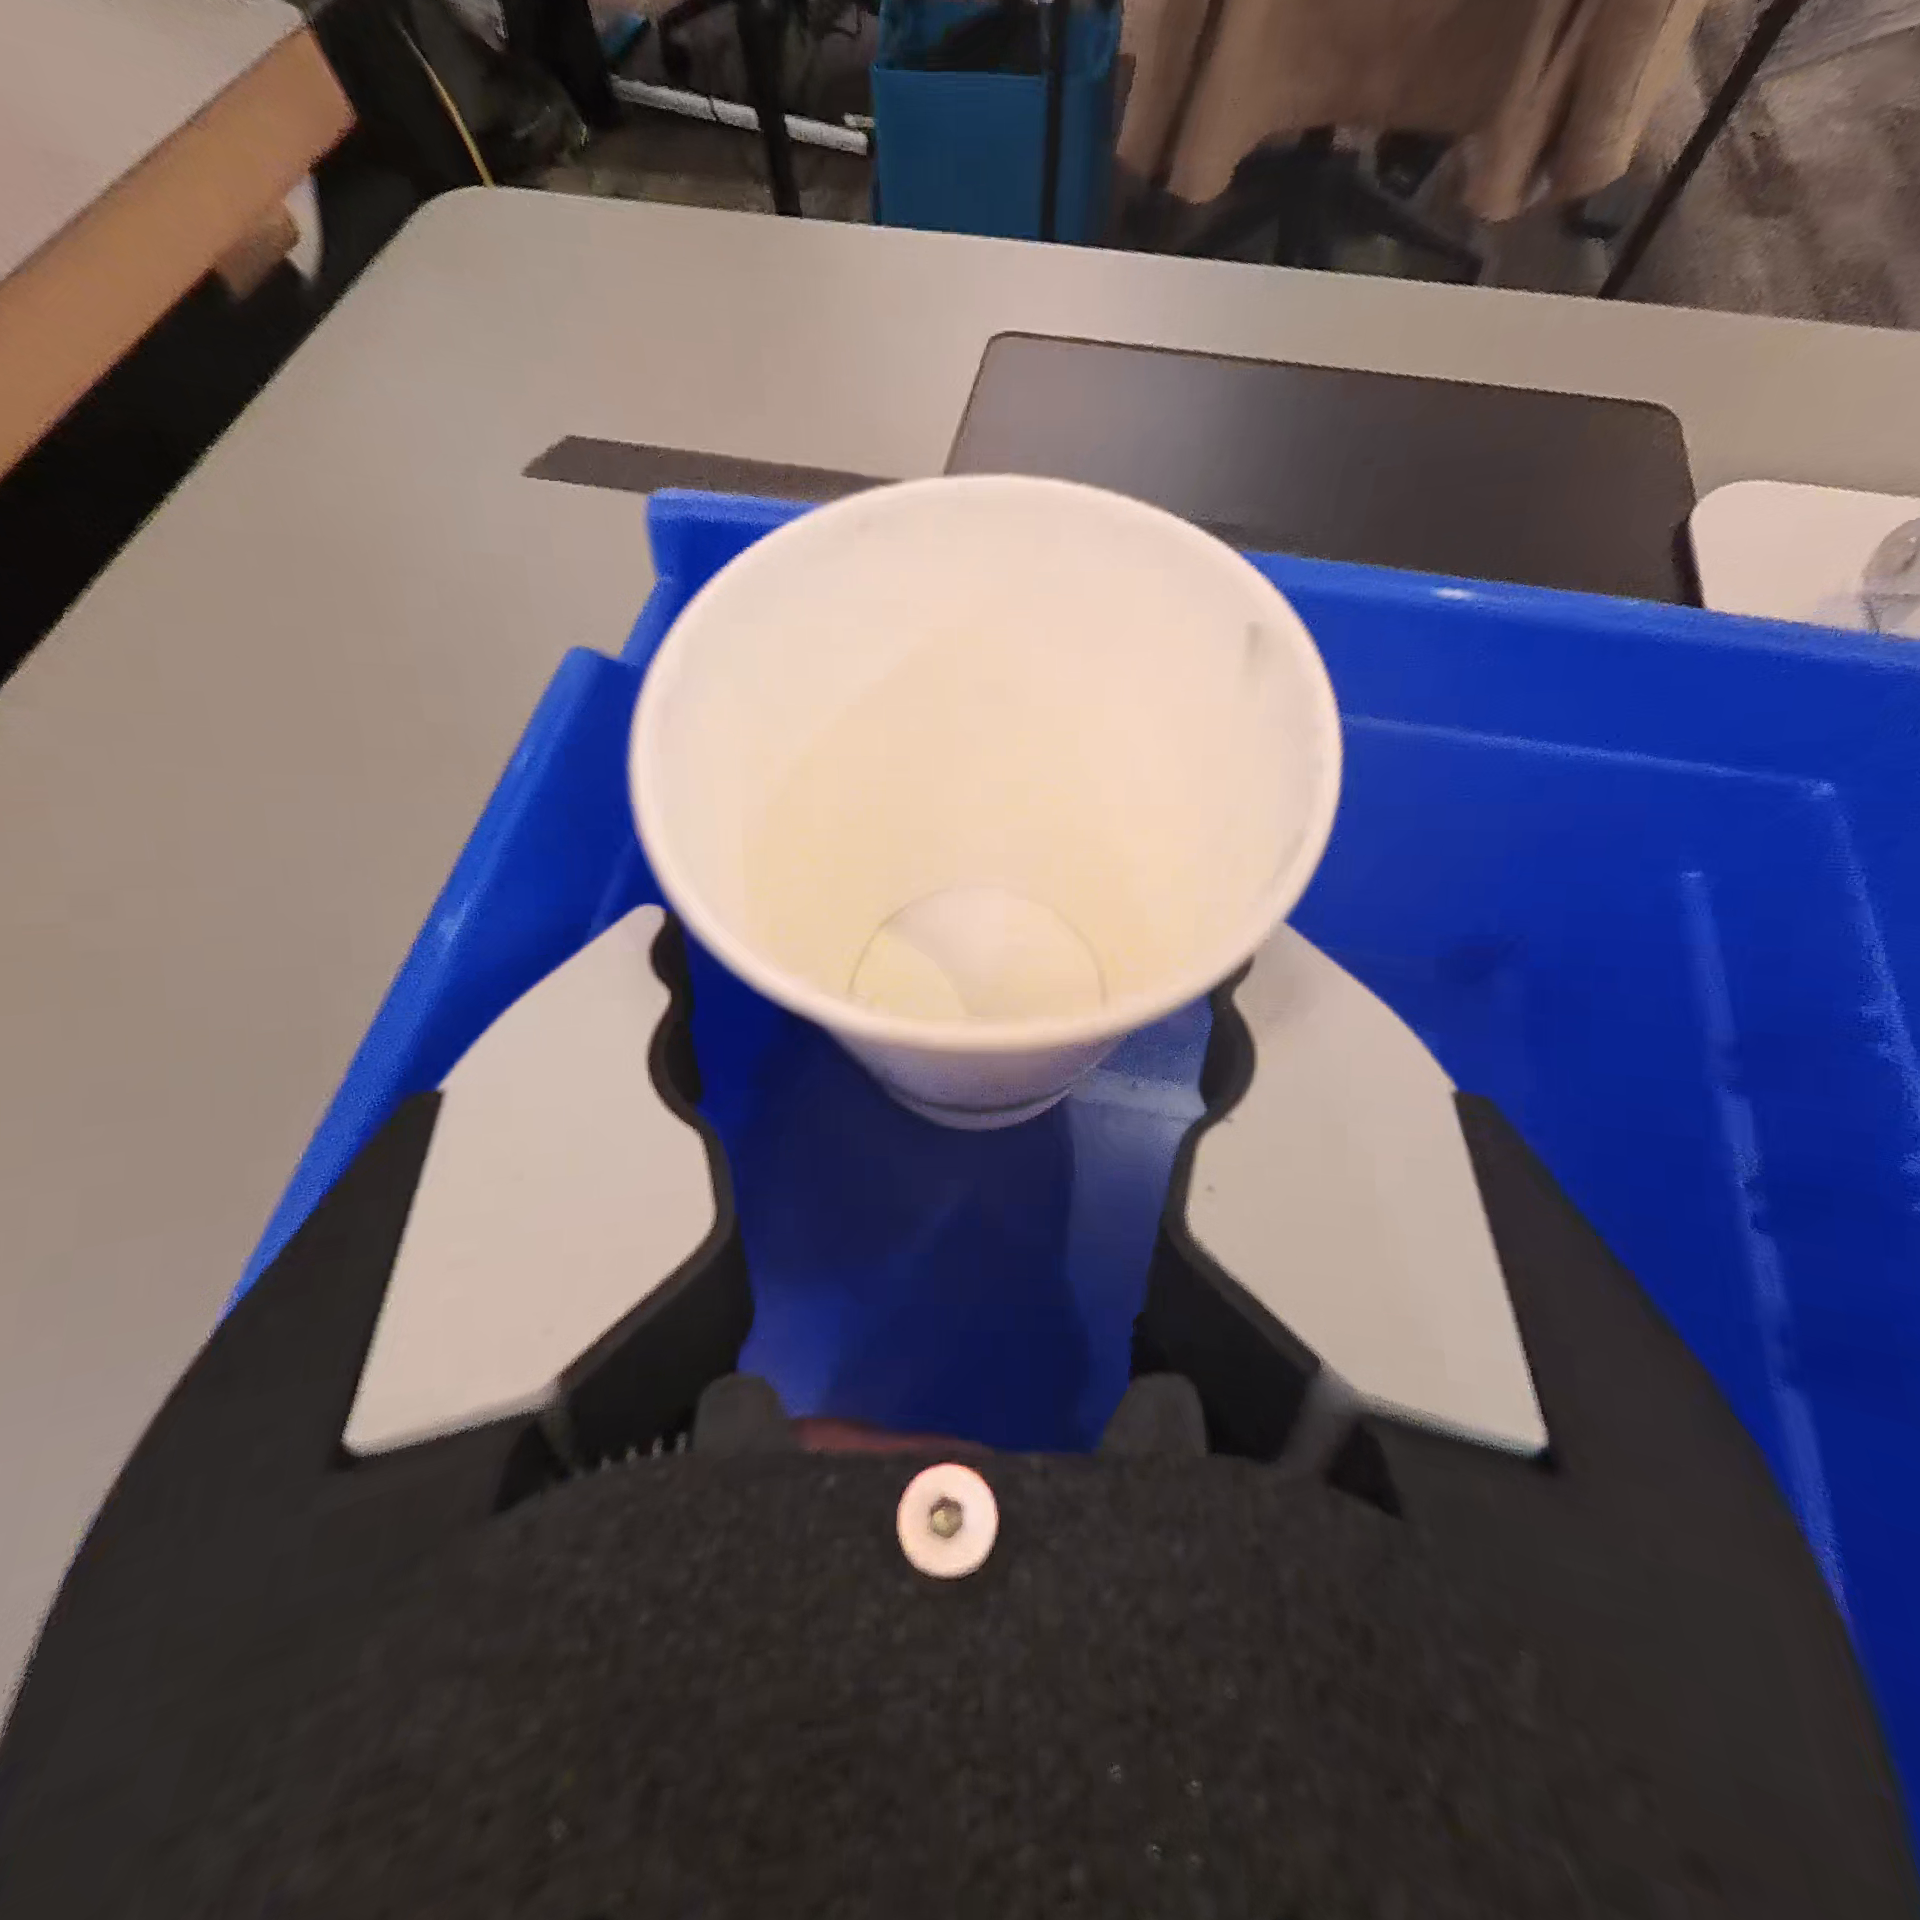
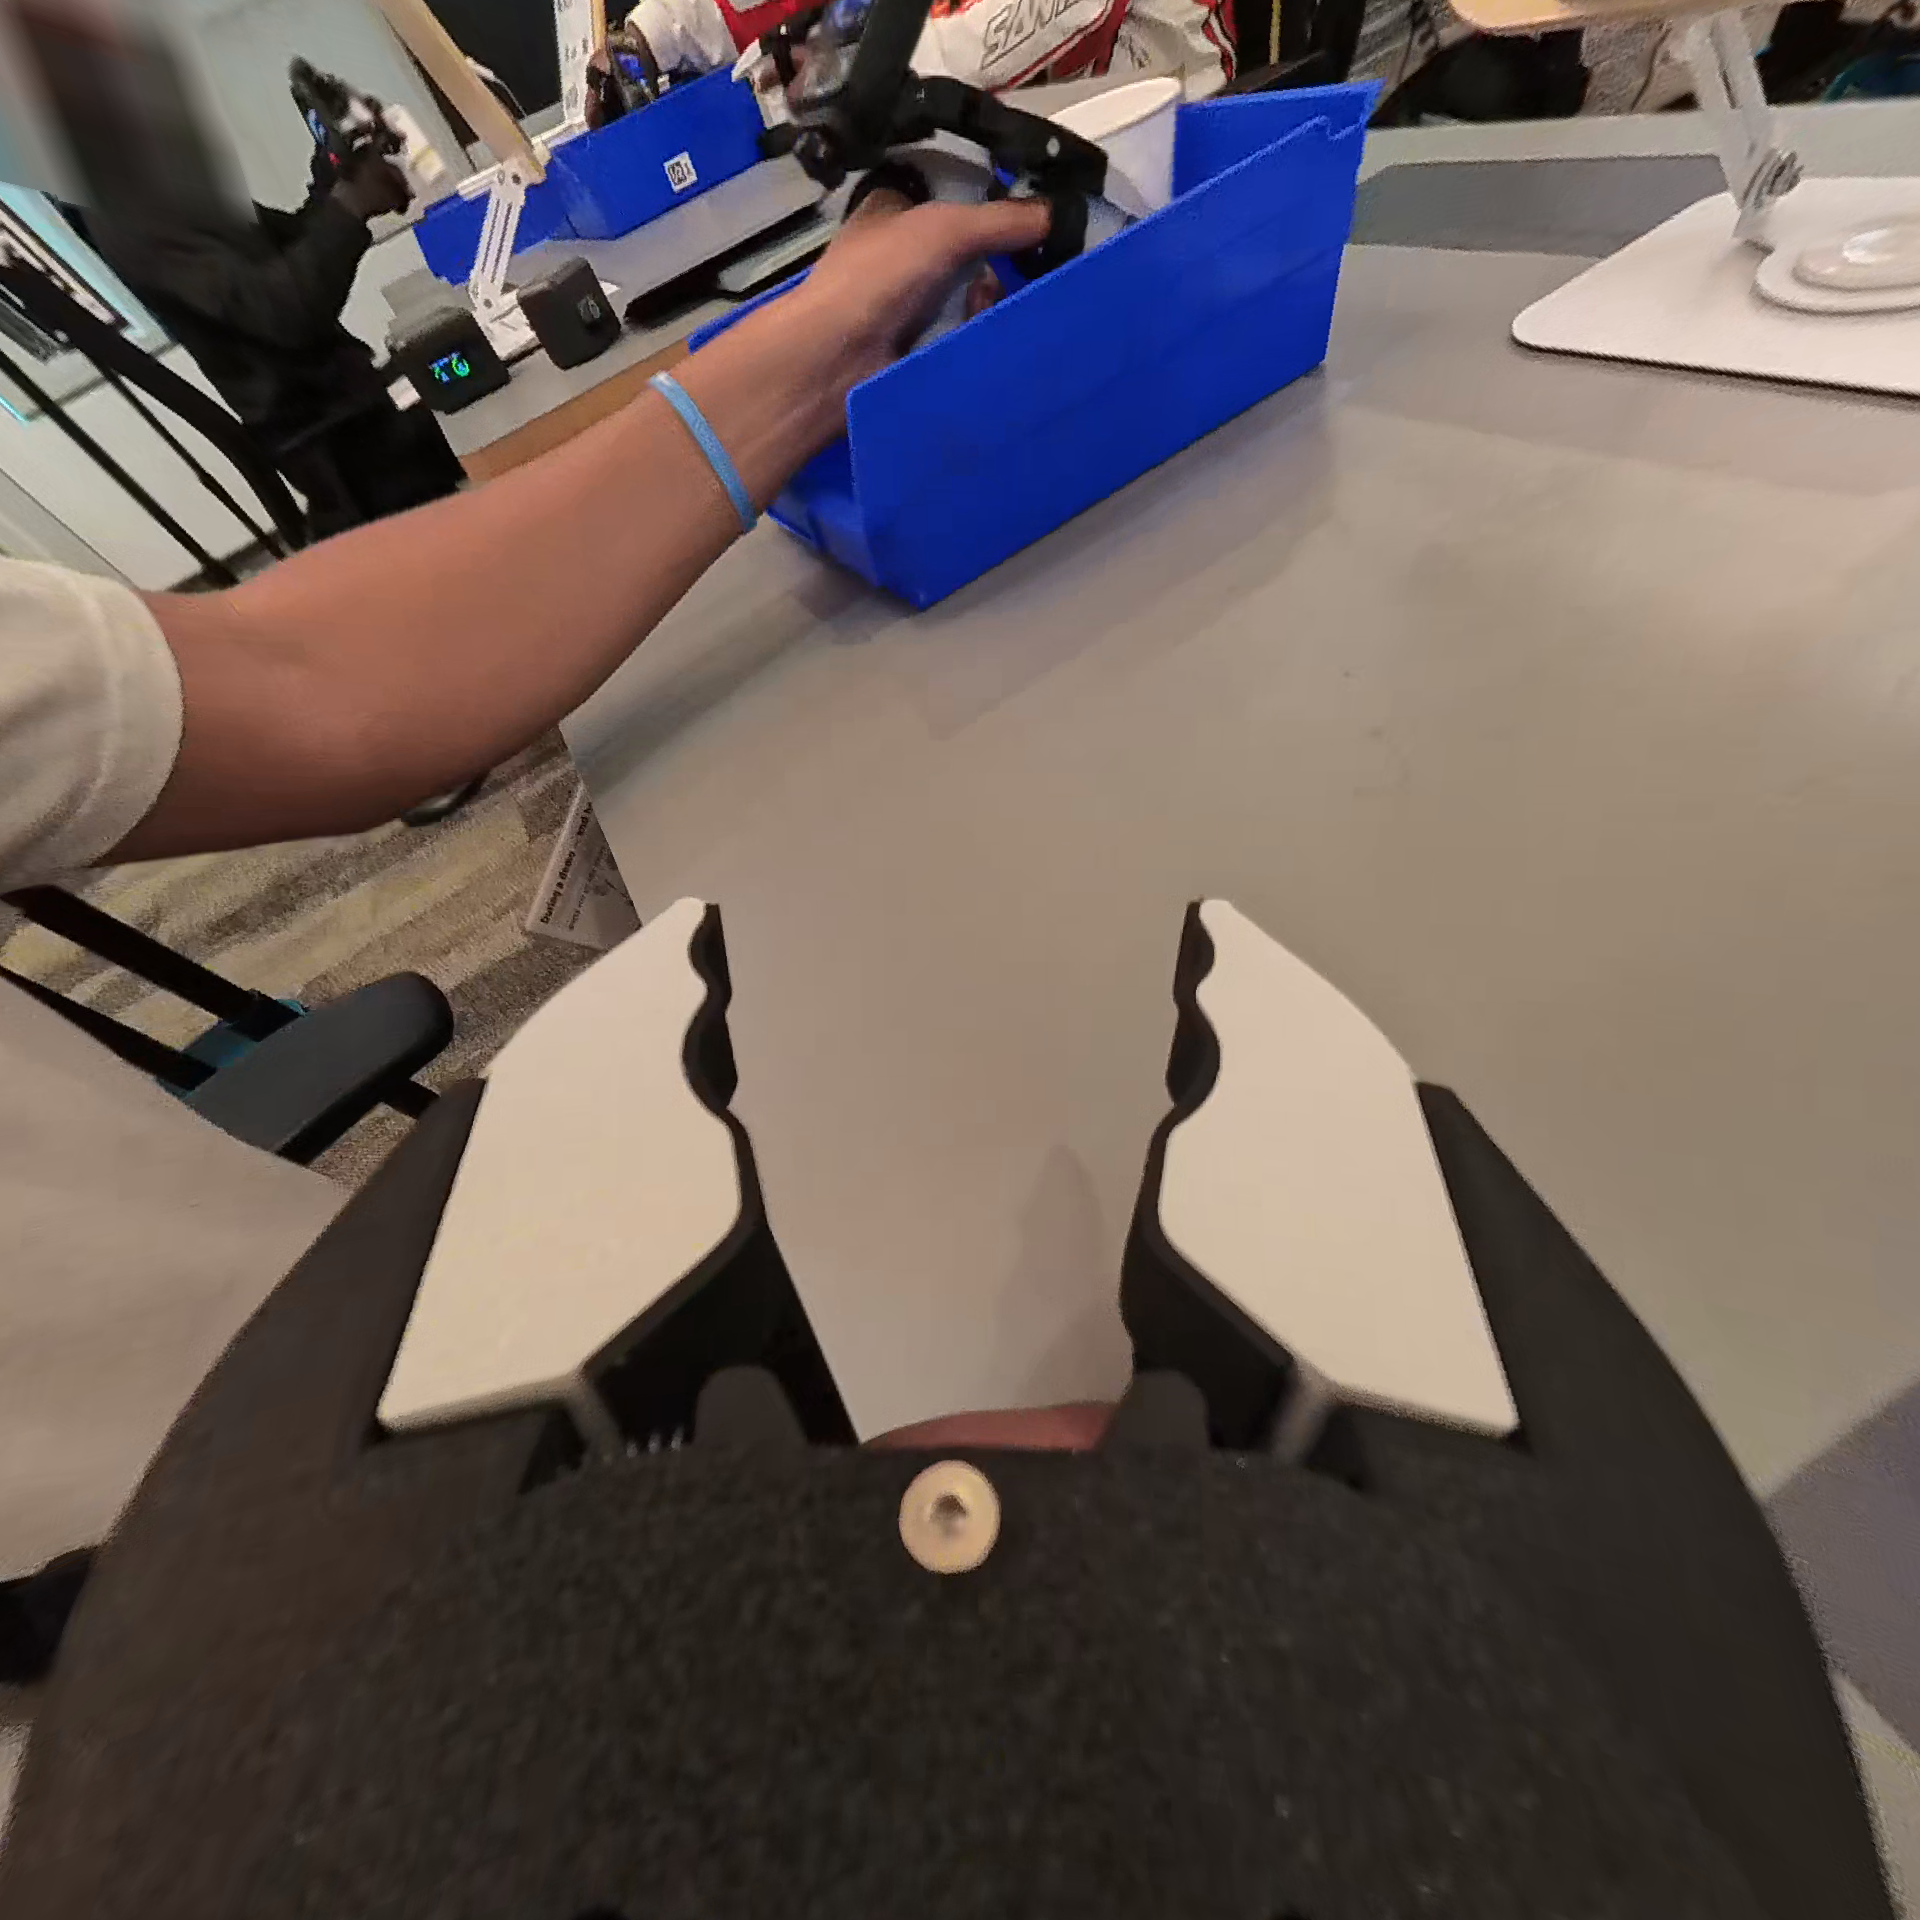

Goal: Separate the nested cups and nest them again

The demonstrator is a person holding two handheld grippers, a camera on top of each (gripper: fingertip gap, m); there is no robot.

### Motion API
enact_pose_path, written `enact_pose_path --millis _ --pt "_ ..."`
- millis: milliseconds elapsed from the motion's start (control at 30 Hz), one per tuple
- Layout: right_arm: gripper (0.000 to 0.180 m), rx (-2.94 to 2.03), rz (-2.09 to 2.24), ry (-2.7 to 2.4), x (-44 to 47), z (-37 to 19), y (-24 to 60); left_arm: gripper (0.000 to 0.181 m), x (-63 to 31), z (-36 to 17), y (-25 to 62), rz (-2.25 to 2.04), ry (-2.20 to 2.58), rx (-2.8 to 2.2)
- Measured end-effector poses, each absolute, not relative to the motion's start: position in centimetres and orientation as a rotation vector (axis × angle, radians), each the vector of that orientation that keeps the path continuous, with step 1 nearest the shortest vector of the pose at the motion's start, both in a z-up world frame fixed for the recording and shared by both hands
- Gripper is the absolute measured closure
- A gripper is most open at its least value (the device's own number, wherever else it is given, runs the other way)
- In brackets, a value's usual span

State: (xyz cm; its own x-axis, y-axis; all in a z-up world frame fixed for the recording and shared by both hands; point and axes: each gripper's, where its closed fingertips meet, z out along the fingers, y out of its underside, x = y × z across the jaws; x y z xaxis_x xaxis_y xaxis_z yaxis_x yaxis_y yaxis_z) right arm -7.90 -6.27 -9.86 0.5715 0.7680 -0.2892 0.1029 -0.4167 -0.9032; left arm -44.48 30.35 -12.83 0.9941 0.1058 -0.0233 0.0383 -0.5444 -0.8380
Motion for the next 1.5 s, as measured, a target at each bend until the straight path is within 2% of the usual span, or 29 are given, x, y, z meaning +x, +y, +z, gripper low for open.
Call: enact_pose_path --millis 200,333,600,700,867,1100,1367,1400,1500 --pt "0.101 -1.883 0.921 -0.639 -6.5 -10.0 -5.9 0.087 -44.1 -13.5 32.0 0.034 -0.072 -2.147" --pt "0.102 -1.874 0.908 -0.637 -6.0 -9.5 -5.7 0.089 -43.4 -11.1 29.9 -0.054 -0.047 -2.071" --pt "0.101 -1.822 0.733 -0.744 -2.5 -7.1 -4.7 0.089 -37.9 -1.9 16.7 -0.325 0.391 -1.863" --pt "0.099 -1.819 0.749 -0.77 -1.6 -6.7 -4.3 0.09 -33.4 -0.2 10.2 -0.514 0.626 -1.797" --pt "0.089 -1.783 0.844 -0.902 -3.8 -5.1 -2.5 0.089 -24.8 -1.5 2.9 -0.828 1.013 -1.697" --pt "0.074 -1.628 0.763 -1.363 -9.9 0.8 -0.3 0.089 -15.5 -2.0 0.8 -0.922 1.395 -1.582" --pt "0.069 -1.652 0.687 -1.643 -12.3 -1.6 -0.4 0.089 -10.9 -3.9 -0.9 -0.877 1.676 -1.541" --pt "0.075 -1.639 0.708 -1.663 -12.4 -1.8 -0.7 0.089 -10.7 -4.3 -1.0 -0.865 1.697 -1.546" --pt "0.077 -1.64 0.7 -1.646 -12.1 -2.1 -0.6 0.09 -10.4 -4.9 -0.8 -0.837 1.686 -1.569"
